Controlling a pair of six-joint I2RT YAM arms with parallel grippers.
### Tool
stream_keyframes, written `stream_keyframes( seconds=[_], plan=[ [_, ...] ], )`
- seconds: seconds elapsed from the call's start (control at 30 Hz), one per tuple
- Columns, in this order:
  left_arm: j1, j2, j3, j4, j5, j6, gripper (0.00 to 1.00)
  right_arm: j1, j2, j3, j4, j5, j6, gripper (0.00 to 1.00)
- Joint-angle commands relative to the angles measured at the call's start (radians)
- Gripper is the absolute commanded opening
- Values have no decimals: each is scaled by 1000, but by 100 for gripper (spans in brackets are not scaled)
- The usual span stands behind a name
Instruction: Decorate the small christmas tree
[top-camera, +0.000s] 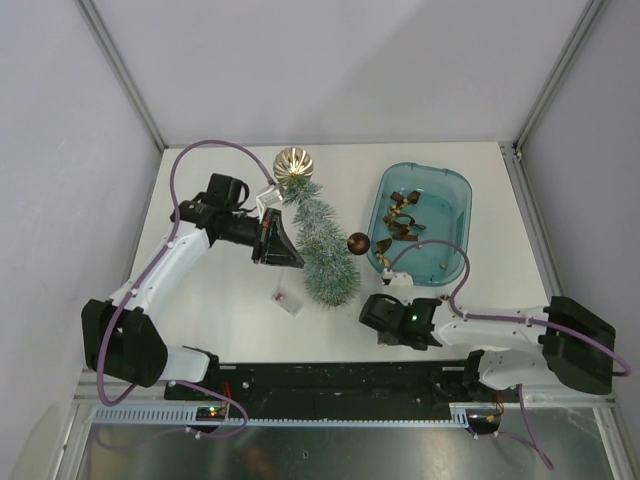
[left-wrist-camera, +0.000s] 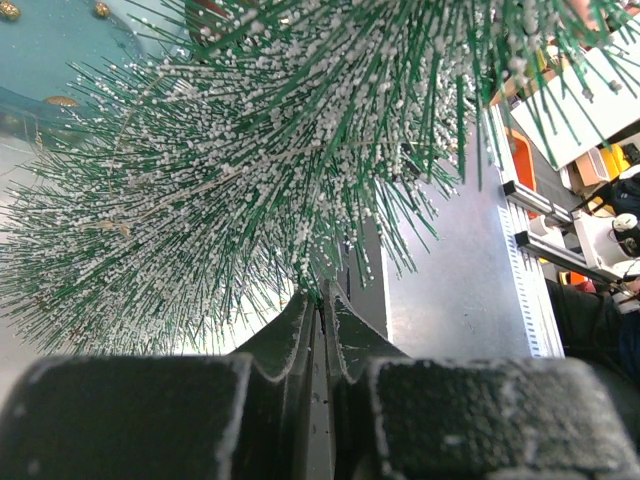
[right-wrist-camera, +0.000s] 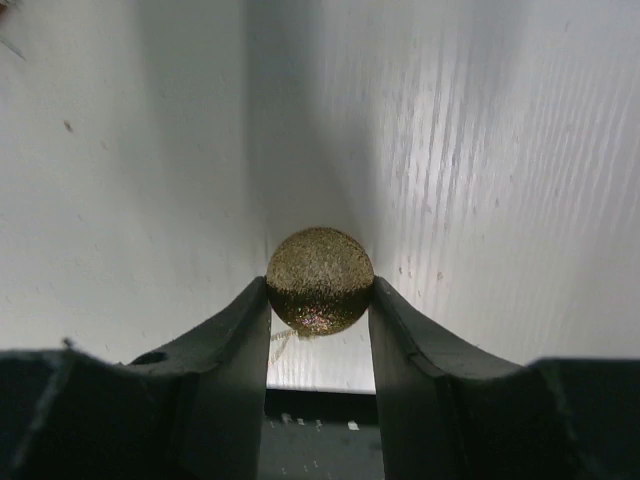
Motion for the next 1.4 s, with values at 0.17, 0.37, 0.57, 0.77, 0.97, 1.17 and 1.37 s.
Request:
stream_keyframes(
  seconds=[0.17,0.37,0.57,0.77,0.97,1.17,1.37],
  plan=[
    [-4,-26,52,6,10,-14,10,-51,108,-7,145,-136,-27,25],
    [-4,-23,57,8,10,-16,10,-92,54,-6,125,-171,-59,53],
    [-3,-20,57,8,17,-16,10,-125,-18,17,62,-186,-96,75],
    [-3,-20,60,7,20,-15,10,-169,-110,59,-3,-169,-175,74],
    [-5,-23,62,7,22,-16,10,-210,-155,62,-3,-175,-266,60],
    [-4,-24,63,7,21,-18,10,-212,-116,63,108,-225,-327,59],
    [-3,-23,64,6,18,-19,10,-207,-48,62,219,-298,-396,61]
  ],
)
